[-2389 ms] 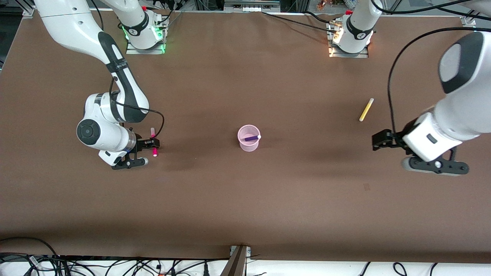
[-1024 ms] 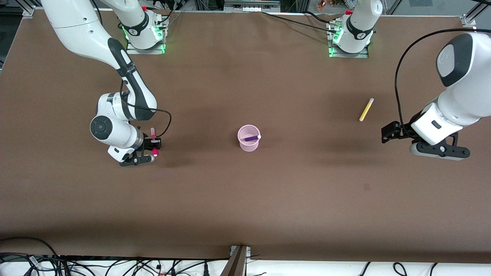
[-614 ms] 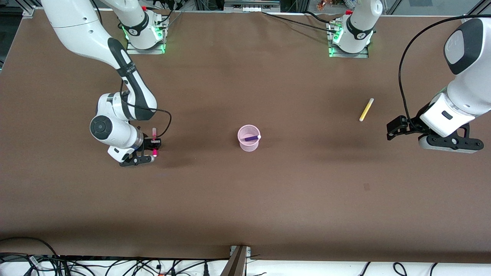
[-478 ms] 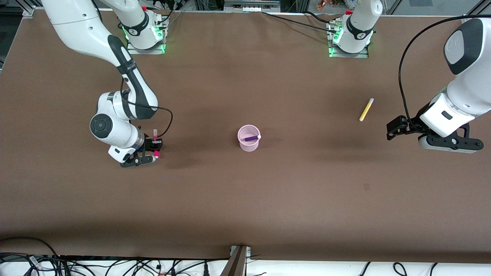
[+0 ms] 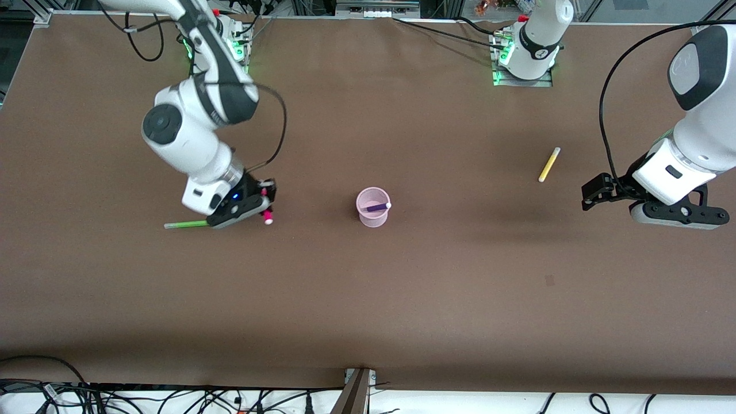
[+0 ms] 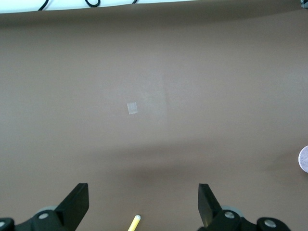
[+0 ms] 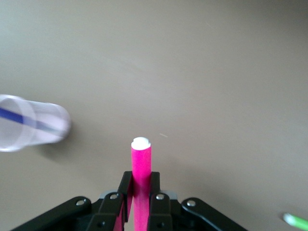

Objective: Organize pens into pink holder with both arms
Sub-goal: 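Carry the pink marker with the right gripper over the pink holder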

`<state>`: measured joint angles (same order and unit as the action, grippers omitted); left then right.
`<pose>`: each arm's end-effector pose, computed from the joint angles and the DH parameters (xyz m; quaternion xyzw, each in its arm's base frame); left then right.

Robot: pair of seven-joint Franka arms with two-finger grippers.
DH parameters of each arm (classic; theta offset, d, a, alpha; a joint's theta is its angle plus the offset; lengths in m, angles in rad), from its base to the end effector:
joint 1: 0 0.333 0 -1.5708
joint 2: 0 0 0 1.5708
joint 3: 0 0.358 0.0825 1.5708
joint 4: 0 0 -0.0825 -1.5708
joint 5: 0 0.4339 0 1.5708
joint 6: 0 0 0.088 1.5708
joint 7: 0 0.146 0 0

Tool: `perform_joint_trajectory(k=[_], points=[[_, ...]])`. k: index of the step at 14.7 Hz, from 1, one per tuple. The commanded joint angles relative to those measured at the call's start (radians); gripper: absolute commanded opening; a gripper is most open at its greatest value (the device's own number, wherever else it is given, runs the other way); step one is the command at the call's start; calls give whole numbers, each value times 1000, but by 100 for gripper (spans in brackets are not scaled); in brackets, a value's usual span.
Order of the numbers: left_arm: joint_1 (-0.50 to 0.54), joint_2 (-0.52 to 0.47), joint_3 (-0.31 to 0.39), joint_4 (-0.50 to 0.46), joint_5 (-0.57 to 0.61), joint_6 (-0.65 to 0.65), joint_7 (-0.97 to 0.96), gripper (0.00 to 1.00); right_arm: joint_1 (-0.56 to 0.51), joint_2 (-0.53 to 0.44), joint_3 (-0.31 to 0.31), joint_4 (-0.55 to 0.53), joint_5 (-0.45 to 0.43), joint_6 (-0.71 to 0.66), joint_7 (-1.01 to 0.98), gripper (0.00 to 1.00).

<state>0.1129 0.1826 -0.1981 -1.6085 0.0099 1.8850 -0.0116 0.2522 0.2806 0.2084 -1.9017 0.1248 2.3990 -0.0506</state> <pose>0.6866 -0.0486 0.5209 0.9981 -0.0356 0.0480 0.0153 0.6267 0.3082 0.3534 -0.9699 -0.2038 -0.0923 0.0958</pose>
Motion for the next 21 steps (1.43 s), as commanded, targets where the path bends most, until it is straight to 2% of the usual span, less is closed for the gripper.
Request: perform_joint_trajectory(k=[1,5,10,12,14,16,18,21], points=[[8,-6,-6,16,-22,-32,4,100,15,-18,77,-28,12,138,15,0],[8,-8,-11,27,-22,-33,4,100,148,44,74,-24,-4,354,109,0],[7,-5,-11,39,-22,-32,2,100,219,173,57,25,-22,580,117,0],[7,-5,-11,39,-22,-32,2,100,280,221,1,87,-24,588,117,0],[8,-3,-7,39,-22,-32,2,100,379,288,-99,177,-21,585,118,0],[8,-3,-6,39,-22,-32,2,100,468,331,-197,211,-19,586,135,0],[8,-3,-6,39,-22,-32,2,100,512,347,-239,213,-17,589,141,0],[8,-3,-7,39,-22,-32,2,100,518,353,-242,211,-16,594,143,0]])
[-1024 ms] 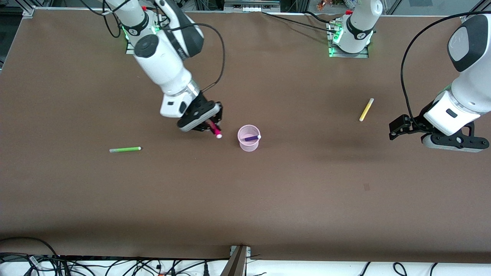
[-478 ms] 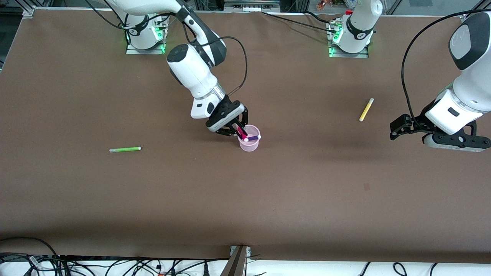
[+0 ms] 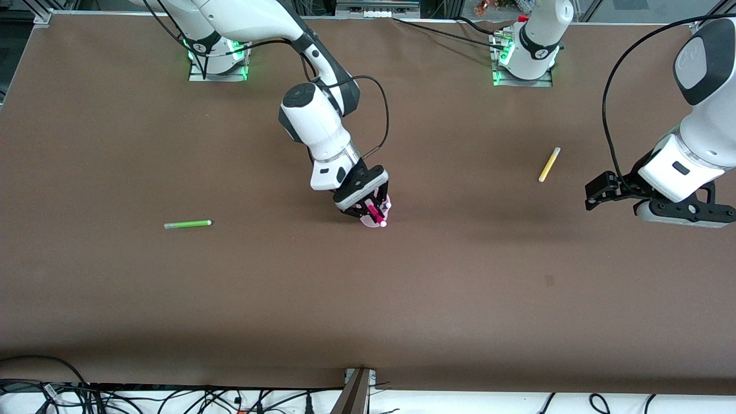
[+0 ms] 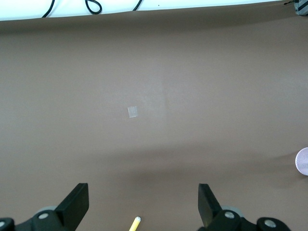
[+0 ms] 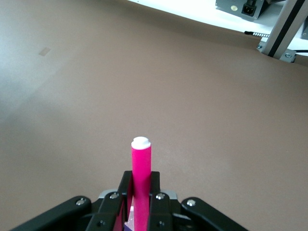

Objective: Organize pens into pink holder with both arms
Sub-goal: 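Lower the pink marker into the holder and open the right gripper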

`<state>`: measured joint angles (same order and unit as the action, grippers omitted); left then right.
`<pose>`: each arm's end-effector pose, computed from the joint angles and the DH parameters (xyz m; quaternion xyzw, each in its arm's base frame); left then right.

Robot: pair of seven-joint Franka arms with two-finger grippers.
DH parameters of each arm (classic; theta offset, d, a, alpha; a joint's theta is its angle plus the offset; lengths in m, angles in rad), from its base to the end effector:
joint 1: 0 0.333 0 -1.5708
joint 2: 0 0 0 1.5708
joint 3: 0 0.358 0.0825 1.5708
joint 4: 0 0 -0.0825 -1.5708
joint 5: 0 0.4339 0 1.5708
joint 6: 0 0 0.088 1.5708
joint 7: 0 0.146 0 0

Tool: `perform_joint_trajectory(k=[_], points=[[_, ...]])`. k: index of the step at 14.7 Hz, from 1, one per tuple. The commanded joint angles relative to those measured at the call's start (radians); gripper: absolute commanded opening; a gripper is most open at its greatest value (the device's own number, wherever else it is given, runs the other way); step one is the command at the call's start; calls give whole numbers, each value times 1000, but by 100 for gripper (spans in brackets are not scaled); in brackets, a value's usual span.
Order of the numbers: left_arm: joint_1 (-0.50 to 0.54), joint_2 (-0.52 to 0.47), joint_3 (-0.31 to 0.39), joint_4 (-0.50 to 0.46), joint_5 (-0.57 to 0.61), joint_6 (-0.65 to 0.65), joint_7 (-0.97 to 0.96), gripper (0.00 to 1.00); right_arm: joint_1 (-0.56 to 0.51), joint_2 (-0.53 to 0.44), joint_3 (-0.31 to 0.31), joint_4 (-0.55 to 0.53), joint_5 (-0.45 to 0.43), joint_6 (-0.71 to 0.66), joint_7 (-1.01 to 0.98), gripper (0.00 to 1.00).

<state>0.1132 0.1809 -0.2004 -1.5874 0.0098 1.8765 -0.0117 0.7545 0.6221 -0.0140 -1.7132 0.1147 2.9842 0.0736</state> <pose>0.6880 -0.0496 0.5327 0.9977 -0.0363 0.0552 0.0158 0.5973 0.5382 0.2717 -0.9101 -0.2642 -0.2833 0.1473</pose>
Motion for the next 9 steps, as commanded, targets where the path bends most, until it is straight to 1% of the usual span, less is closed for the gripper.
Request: perform_joint_trajectory(k=[1,5,9], points=[[8,-1,-5,18,-22,-23,2,100,16,18,-20,23,-6,10,25,0],[8,-1,-5,18,-22,-23,2,100,29,54,-24,17,-6,76,40,0],[8,0,-4,18,-22,-23,2,100,39,54,-24,7,-6,75,67,0]])
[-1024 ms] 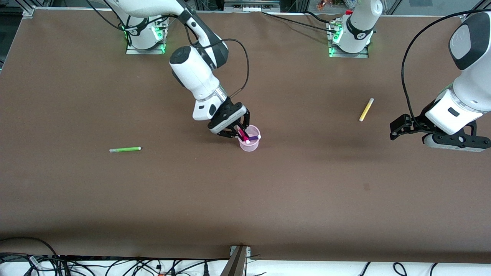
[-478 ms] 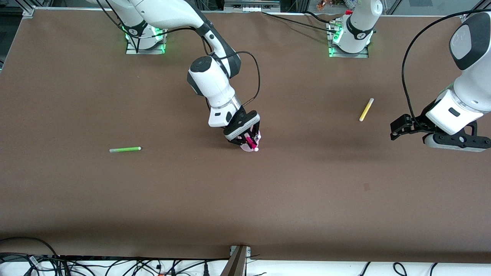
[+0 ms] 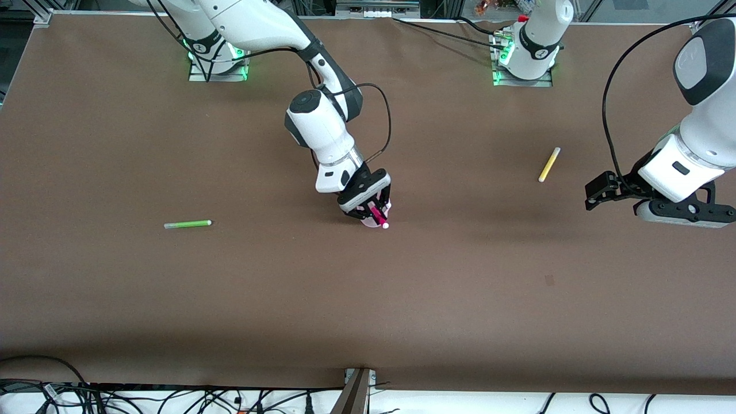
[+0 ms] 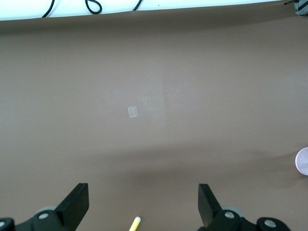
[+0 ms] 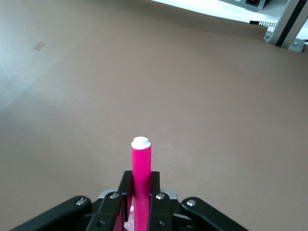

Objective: Organize pens into pink holder with both arms
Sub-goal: 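Lower the pink marker into the holder and open the right gripper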

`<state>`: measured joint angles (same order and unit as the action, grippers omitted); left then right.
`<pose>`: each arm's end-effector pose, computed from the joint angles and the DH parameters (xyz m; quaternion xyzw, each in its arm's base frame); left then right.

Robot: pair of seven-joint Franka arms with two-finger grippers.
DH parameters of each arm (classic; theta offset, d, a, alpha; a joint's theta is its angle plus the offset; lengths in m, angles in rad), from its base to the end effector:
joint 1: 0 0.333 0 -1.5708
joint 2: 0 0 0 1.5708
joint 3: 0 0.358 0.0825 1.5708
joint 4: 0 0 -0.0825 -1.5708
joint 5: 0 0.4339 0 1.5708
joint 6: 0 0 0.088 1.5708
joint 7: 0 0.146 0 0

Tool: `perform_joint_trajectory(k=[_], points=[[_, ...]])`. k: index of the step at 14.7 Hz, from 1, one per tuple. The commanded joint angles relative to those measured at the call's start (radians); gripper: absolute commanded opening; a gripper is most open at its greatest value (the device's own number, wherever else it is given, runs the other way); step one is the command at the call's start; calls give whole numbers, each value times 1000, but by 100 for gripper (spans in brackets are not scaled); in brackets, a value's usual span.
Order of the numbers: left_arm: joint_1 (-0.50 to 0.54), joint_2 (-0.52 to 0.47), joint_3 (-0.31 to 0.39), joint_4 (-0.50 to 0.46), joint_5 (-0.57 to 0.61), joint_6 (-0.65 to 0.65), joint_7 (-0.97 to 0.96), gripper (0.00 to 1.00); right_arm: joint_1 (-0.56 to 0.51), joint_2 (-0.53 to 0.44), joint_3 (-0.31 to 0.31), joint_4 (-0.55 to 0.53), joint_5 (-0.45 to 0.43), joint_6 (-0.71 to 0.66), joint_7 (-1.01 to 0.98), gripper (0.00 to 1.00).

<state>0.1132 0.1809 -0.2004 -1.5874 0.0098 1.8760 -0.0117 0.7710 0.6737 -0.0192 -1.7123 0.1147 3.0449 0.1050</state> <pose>0.6880 -0.0496 0.5327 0.9977 -0.0363 0.0549 0.0158 0.5915 0.5446 0.2404 -0.9112 -0.2545 -0.2863 0.1513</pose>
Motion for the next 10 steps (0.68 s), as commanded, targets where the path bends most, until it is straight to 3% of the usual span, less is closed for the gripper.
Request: perform_joint_trajectory(k=[1,3,4,8,10], points=[[8,-1,-4,18,-22,-23,2,100,22,3,-19,8,-6,14,36,0],[8,-1,-5,18,-22,-23,2,100,21,1,-21,3,-6,14,36,3],[8,-1,-5,18,-22,-23,2,100,22,-3,-21,-7,-6,14,36,20],[8,-1,-5,18,-22,-23,2,100,22,-22,-31,-27,-7,14,36,38],[8,-1,-5,18,-22,-23,1,100,22,-32,-31,-27,-7,14,36,100]])
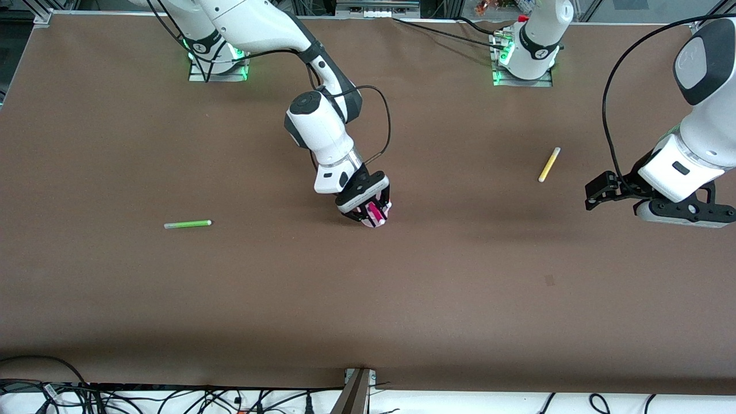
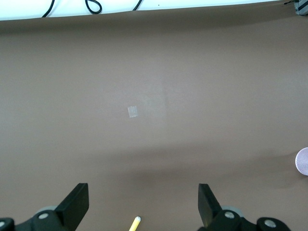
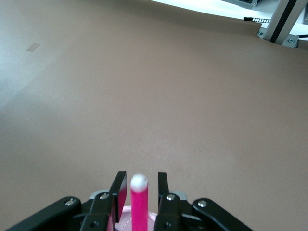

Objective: Organize pens into pink holder with both arms
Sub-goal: 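Lower the pink marker into the holder and open the right gripper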

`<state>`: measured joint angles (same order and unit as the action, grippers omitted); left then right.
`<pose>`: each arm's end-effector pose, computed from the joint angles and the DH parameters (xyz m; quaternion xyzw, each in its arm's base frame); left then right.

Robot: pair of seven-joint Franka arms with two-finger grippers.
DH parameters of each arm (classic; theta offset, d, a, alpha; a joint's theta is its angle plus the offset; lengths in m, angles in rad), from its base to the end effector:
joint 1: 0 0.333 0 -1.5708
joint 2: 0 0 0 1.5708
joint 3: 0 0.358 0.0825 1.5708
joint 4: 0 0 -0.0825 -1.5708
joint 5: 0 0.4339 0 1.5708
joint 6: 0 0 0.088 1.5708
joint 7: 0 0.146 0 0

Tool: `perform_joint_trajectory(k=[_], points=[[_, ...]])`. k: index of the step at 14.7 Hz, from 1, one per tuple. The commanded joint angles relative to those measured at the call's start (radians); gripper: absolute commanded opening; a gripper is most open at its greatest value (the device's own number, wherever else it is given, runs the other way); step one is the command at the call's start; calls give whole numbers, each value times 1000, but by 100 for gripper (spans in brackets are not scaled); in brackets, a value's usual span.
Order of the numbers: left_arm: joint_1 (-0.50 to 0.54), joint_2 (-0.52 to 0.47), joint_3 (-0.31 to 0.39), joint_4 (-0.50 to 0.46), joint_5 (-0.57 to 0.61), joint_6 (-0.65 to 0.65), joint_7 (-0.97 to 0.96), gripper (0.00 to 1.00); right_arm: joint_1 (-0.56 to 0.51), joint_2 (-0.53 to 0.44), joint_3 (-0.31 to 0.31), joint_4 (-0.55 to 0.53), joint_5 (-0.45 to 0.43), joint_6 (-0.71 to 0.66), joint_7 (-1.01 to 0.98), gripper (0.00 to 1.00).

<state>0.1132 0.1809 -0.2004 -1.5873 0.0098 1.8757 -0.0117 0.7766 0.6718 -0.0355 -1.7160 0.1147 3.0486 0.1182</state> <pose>0.6879 -0.0496 0.5327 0.9977 -0.0363 0.0548 0.0158 0.5955 0.5391 0.2408 -0.9130 -0.2466 -0.2891 0.1483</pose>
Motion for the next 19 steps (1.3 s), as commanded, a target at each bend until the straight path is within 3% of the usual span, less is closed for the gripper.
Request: perform_joint_trajectory(k=[1,4,7,16,19], points=[[8,-1,-5,20,-22,-23,1,100,16,-38,-15,-25,-6,7,24,100],[8,-1,-5,20,-24,-23,1,100,15,-92,-17,-30,-3,-55,23,100],[8,-1,-5,20,-24,-23,1,100,13,-167,-61,-20,-3,-224,21,100],[8,-1,1,18,-18,-33,7,100,12,-474,-320,-19,-1,-857,18,100],[8,-8,1,21,50,-75,10,100,12,-560,-382,-25,-1,-1043,28,100]])
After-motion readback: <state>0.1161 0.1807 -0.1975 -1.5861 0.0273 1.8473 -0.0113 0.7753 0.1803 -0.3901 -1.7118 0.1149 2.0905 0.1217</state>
